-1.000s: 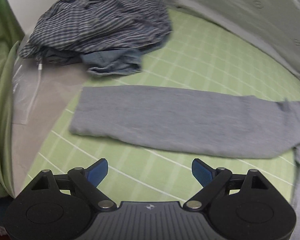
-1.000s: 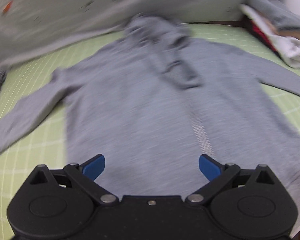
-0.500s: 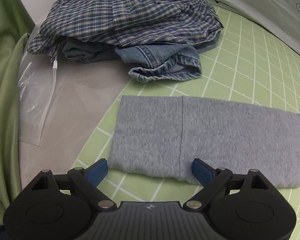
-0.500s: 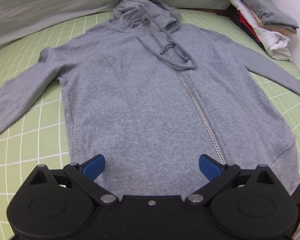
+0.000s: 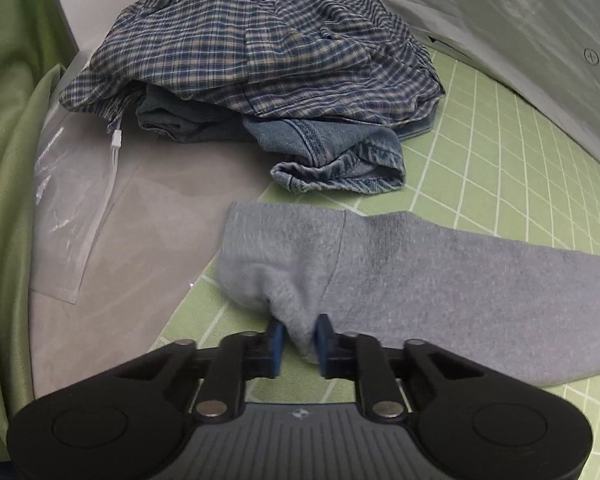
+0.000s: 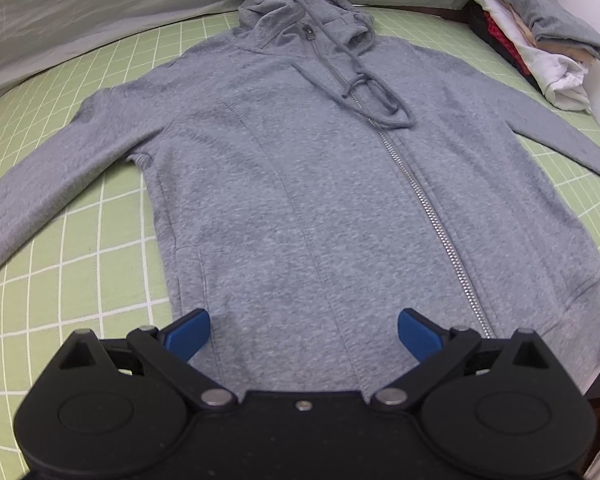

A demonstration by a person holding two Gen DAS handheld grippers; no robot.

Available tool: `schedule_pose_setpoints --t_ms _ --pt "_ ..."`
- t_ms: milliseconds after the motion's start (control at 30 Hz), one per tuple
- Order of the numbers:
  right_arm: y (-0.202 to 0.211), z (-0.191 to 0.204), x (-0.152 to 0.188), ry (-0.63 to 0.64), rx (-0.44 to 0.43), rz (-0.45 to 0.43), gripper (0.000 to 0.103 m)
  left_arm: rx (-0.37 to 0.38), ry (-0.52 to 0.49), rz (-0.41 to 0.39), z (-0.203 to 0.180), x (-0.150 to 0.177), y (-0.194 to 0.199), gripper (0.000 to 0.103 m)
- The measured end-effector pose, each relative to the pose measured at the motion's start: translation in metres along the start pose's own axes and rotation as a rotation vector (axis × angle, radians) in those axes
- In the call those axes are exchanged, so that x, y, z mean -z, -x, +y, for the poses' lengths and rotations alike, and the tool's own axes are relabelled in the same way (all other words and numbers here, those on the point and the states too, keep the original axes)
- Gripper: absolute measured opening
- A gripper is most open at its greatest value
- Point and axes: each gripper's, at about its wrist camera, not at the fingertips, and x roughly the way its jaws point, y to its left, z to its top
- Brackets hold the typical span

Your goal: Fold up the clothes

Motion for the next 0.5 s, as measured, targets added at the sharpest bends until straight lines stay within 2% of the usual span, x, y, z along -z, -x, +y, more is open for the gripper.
schedule_pose_setpoints --t_ms 167,500 --pt "0.004 -0.009 0.002 -0.011 0.004 -0.026 0.101 0.008 -0.008 -0.029 -0.007 0.000 0.012 0.009" --pt "0.006 -0.044 -0.001 -0.110 -0.053 -0.070 0.101 0.050 -0.070 -0.245 -0.057 -0.001 0.086 0.008"
